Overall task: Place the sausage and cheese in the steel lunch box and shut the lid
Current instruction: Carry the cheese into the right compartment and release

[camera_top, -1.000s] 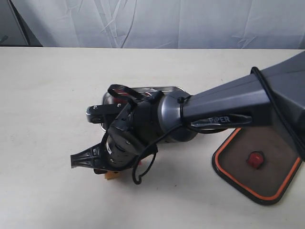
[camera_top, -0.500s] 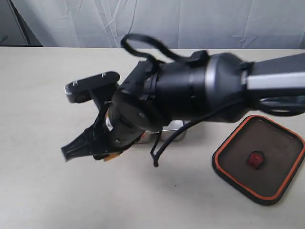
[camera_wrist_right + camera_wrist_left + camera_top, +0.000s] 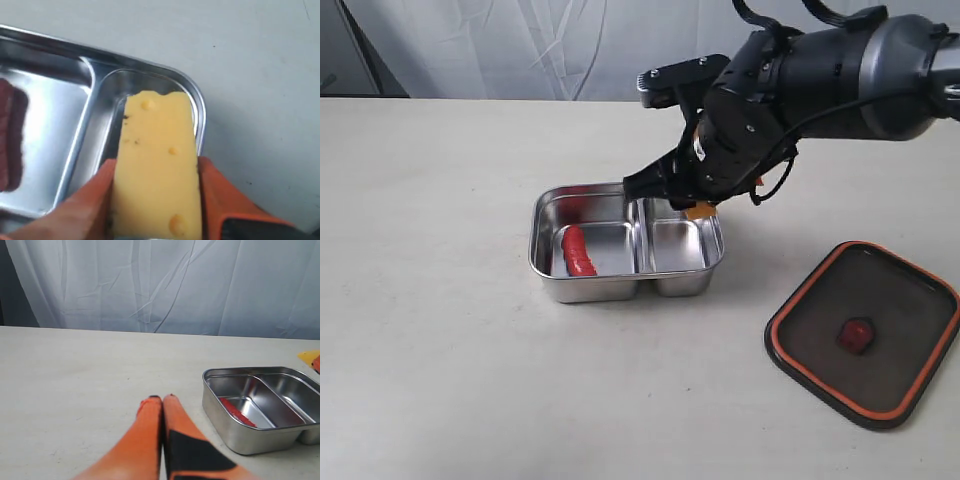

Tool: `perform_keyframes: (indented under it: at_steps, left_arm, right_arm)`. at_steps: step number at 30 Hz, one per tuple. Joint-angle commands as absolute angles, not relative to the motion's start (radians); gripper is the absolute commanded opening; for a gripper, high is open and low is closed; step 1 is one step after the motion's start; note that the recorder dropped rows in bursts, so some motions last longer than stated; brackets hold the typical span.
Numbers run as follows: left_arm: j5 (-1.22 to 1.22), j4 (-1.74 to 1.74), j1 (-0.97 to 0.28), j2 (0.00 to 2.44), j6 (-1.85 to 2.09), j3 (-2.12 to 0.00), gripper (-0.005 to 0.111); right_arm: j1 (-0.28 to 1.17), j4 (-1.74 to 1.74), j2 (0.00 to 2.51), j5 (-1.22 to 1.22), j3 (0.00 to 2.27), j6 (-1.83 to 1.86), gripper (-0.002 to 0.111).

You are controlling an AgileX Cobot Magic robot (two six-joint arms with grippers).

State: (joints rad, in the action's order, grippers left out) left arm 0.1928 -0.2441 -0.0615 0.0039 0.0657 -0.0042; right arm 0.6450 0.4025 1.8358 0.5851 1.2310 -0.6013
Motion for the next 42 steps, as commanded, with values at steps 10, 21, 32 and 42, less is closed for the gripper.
perform_keyframes:
  at_steps: [10,21,32,42]
  left_arm:
    - [0.183,-0.242,-0.061,0.000,0.063,0.000,0.000]
    - [0.183,-0.242,-0.061,0.000,0.063,0.000,0.000]
    - [0.183,-0.242,-0.061,0.000,0.063,0.000,0.000]
    - [0.183,-0.242,-0.061,0.000,0.063,0.000,0.000]
  right_arm:
    - [0.607,0.311,1.968,0.513,1.231,-0.418,-0.001]
    - [0.607,0.301,1.968,0.605,1.233,-0.418,0.074]
    - [0.611,0.103,1.785,0.610,1.233,-0.287,0.077]
    - [0.611,0.129,1.626,0.924,1.112,-0.273,0.077]
